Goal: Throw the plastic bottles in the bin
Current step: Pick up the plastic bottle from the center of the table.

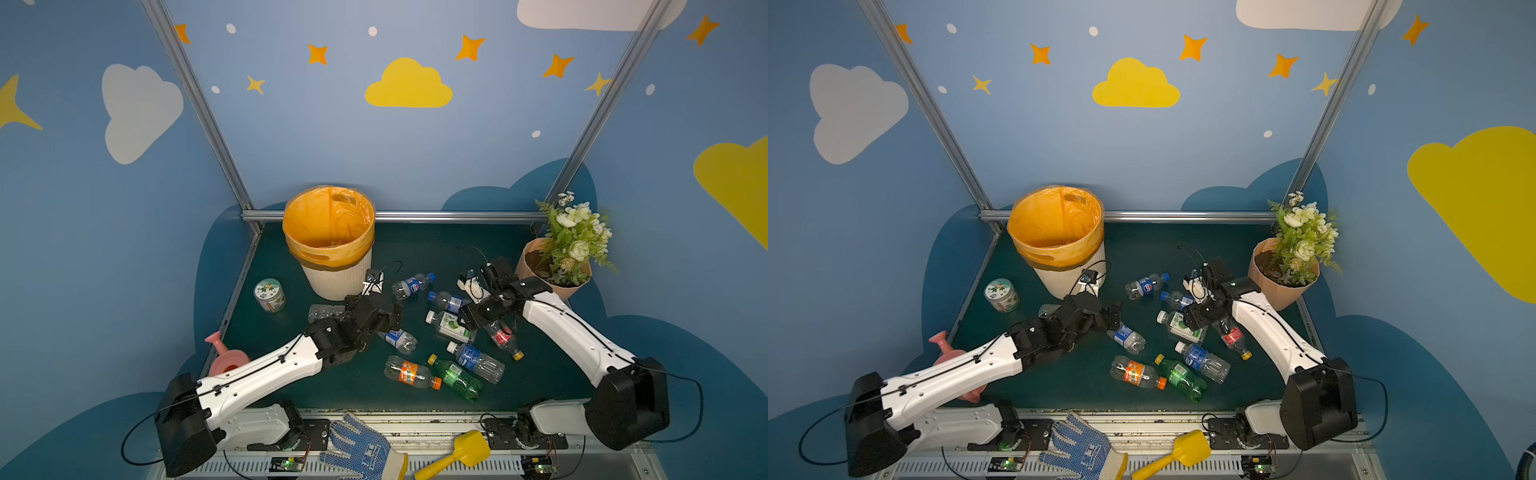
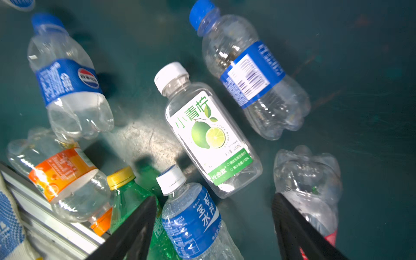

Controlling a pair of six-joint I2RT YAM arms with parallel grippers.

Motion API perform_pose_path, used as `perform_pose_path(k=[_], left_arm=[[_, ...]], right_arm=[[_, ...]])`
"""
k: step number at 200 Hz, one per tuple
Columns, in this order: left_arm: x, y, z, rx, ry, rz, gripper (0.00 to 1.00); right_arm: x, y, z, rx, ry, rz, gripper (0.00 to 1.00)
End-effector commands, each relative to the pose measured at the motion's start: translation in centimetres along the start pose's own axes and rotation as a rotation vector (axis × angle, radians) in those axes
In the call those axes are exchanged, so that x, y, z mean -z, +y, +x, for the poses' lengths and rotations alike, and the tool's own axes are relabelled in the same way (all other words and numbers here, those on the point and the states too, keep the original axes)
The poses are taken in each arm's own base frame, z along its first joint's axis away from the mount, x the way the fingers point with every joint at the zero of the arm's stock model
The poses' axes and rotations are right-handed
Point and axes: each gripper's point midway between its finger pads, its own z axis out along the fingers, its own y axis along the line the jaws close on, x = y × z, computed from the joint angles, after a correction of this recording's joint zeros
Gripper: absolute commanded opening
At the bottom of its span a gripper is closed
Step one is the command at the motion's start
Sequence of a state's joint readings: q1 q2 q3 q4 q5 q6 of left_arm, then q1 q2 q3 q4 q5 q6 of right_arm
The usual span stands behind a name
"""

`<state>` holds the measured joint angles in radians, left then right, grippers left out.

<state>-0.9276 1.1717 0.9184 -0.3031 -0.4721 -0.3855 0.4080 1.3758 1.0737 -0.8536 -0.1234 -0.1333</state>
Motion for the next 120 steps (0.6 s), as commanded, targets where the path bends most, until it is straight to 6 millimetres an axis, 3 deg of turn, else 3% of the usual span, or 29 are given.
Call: perform_pose_path(k=[1,58,120], left_arm=[[0.5,0.9,0.0,0.044,-0.005,-0.006,1.0],[1.4,2.9,0.4,0.098,-0.019,-0.023,1.0],[1.8,4.0,0.9,0.127,-0.021,-0.035,1.0]], right_arm=[[-0.5,0.6,0.8,0.098,0.094,-0.001,0.77],[-4.1,0.1,1.0,0.174,0.212,0.049,0.74],[-5.8,-0.9,-0.2,0.213,0.225,0.099,0.77]])
